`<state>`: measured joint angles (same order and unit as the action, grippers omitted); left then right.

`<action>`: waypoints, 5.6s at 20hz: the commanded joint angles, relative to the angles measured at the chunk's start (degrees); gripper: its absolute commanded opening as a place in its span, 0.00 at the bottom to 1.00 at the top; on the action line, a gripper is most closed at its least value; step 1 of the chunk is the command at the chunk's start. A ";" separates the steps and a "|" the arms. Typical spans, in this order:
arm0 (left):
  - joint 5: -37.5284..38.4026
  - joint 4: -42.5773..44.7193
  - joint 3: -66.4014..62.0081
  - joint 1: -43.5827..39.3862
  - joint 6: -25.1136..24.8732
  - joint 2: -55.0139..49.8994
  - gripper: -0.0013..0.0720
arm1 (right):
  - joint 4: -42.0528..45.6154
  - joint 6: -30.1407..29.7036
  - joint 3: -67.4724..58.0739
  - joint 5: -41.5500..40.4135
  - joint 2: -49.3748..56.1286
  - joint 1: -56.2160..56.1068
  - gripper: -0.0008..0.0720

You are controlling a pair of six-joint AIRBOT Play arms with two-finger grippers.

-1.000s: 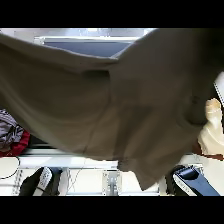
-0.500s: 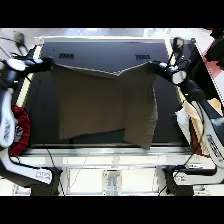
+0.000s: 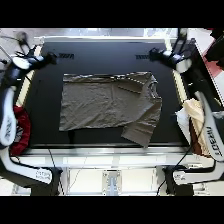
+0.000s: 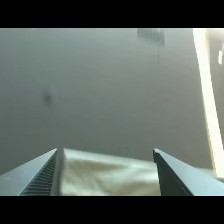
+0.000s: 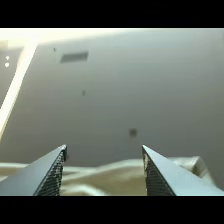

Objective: Fold the shirts.

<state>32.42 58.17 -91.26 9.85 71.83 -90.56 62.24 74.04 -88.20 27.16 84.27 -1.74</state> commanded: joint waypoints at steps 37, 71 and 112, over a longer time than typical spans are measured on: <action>10.80 -38.05 75.67 20.48 -5.62 24.48 0.55 | -24.92 0.87 52.37 28.72 -37.57 32.04 0.86; 14.80 -42.38 72.17 12.15 -11.45 23.08 0.03 | -46.97 -7.34 60.92 13.94 -8.00 18.53 0.76; 22.10 20.94 -1.81 -3.21 10.64 -8.15 0.02 | -12.15 -7.54 -1.09 15.69 12.50 2.58 0.03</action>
<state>62.13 74.94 -92.95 8.16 77.36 -90.61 50.17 66.43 -89.23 52.25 88.47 3.22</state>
